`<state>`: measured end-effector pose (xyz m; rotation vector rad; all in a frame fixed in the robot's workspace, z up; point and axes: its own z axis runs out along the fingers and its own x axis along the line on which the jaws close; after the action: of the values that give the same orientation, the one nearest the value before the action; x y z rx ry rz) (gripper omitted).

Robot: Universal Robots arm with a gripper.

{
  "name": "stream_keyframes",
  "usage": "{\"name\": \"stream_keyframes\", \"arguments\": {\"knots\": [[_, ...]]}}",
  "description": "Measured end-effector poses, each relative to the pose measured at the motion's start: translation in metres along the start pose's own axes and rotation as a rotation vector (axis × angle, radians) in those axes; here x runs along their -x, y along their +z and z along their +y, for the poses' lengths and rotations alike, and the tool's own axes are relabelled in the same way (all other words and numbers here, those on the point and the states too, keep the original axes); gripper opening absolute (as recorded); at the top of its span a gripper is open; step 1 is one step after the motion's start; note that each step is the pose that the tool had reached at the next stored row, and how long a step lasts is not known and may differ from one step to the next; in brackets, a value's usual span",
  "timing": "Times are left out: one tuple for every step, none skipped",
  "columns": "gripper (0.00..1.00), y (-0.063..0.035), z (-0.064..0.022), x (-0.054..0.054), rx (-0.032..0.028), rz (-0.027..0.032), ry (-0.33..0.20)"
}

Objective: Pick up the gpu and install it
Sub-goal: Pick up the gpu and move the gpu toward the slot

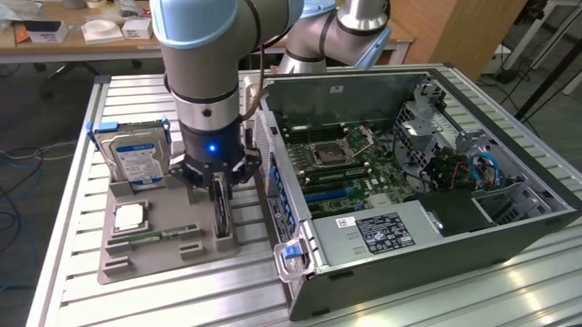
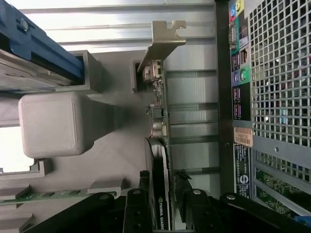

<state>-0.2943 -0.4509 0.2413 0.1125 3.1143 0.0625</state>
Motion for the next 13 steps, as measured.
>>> {"name": "stream_keyframes", "arguments": {"knots": [[0.36, 0.0017, -0.0001, -0.0002, -0.0001, 0.0001, 0.000], [0.36, 0.0032, -0.0002, -0.0005, -0.0001, 0.0001, 0.000], [0.36, 0.0046, -0.0003, -0.0007, 0.0000, 0.0000, 0.000], [0.36, 0.0058, -0.0004, -0.0009, 0.0000, 0.0000, 0.000], [0.36, 0.0065, -0.0004, -0.0010, 0.0003, 0.0001, 0.000], [0.36, 0.0064, -0.0004, -0.0010, 0.0002, 0.0002, 0.000], [0.36, 0.0065, -0.0004, -0.0010, 0.0003, 0.0002, 0.000], [0.36, 0.0065, -0.0004, -0.0011, 0.0003, 0.0001, 0.000], [0.36, 0.0065, -0.0004, -0.0011, 0.0003, 0.0002, 0.000], [0.36, 0.0065, -0.0004, -0.0010, 0.0003, 0.0001, 0.000], [0.36, 0.0065, -0.0004, -0.0011, 0.0004, 0.0001, 0.000], [0.36, 0.0065, -0.0004, -0.0011, 0.0003, 0.0001, 0.000], [0.36, 0.0065, -0.0004, -0.0010, 0.0003, 0.0001, 0.000]]}}
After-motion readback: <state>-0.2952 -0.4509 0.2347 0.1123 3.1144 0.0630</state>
